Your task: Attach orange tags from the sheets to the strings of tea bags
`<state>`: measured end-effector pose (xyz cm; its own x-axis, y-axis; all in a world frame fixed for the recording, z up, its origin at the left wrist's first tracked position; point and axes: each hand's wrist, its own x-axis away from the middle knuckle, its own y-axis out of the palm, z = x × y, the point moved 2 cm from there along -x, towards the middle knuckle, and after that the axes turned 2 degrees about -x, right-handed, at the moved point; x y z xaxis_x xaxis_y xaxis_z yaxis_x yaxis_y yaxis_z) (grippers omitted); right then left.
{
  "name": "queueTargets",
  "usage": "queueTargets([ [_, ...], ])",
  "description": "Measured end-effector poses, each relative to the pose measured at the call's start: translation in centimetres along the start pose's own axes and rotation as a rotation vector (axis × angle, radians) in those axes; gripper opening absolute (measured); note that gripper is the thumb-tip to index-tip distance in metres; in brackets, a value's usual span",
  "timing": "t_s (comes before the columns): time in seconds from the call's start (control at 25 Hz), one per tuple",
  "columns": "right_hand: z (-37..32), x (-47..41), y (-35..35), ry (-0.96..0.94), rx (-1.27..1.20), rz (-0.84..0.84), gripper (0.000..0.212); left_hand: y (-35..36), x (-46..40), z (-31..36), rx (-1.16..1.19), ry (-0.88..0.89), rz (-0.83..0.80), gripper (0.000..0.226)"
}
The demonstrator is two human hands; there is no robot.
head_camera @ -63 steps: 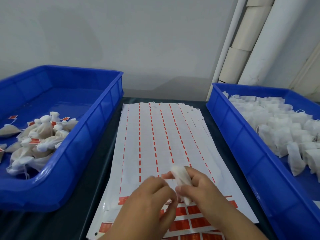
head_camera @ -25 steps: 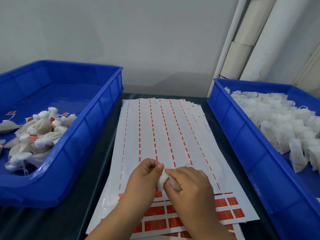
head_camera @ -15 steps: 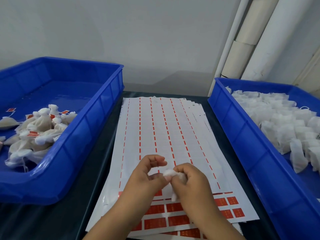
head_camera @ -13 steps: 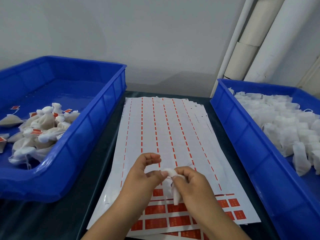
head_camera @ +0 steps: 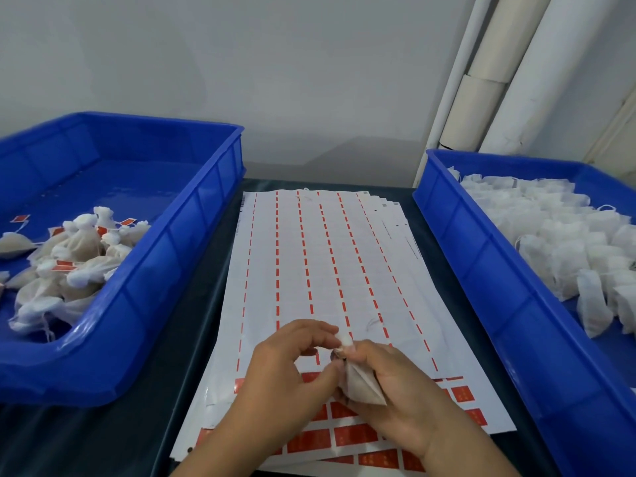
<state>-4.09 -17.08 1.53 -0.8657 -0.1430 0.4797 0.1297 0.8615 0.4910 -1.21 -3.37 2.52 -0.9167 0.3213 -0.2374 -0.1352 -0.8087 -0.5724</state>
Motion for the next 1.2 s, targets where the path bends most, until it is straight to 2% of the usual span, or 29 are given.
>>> queueTargets([
  [0.32,-0.2,0.5,0.3,-0.095,0.358,0.124,0.029,-1.3,-0.4,-0.6,-0.262,-0.012,-0.152,0.013],
  [0.44,-0.3,0.7,0.2,-0.096,0.431,0.154,0.023,-2.1,-0.9,-0.3,-0.365,-0.03,-0.133,0.012],
  [0.56,-0.2,0.9,0.0,-0.071,0.364,0.171,0.008,-3.0,-1.6,-0.1,-0.449,-0.004,-0.015,0.008],
  [0.68,-0.3,1.0,-0.5,-0.068,0.336,0.134,0.019,-3.8,-2.6,-0.3,-0.469,-0.021,0.058,0.005],
  [0.8,-0.8,1.5,-0.7,-0.07,0.334,0.014,0.028,-3.9,-3.1,0.0,-0.45,0.024,0.055,0.011],
  [0.88,-1.2,1.7,-0.6,-0.042,0.119,-0.149,0.017,-3.4,-3.1,0.9,-0.437,0.125,0.018,0.013],
  [0.92,-1.3,1.6,-0.4,-0.036,0.023,-0.195,0.018,-3.0,-3.0,1.4,-0.441,0.173,-0.001,0.014],
  [1.0,-1.3,1.2,-0.5,-0.083,-0.003,-0.188,0.022,-2.7,-2.9,1.9,-0.435,0.209,-0.007,0.014],
  [1.08,-1.3,0.8,-0.6,-0.14,0.019,-0.12,0.019,-2.7,-2.9,1.5,-0.386,0.141,0.028,0.008],
  [1.2,-1.1,0.5,-1.6,-0.184,0.043,-0.014,0.018,-1.6,-1.4,-0.8,-0.301,-0.081,-0.011,0.024],
])
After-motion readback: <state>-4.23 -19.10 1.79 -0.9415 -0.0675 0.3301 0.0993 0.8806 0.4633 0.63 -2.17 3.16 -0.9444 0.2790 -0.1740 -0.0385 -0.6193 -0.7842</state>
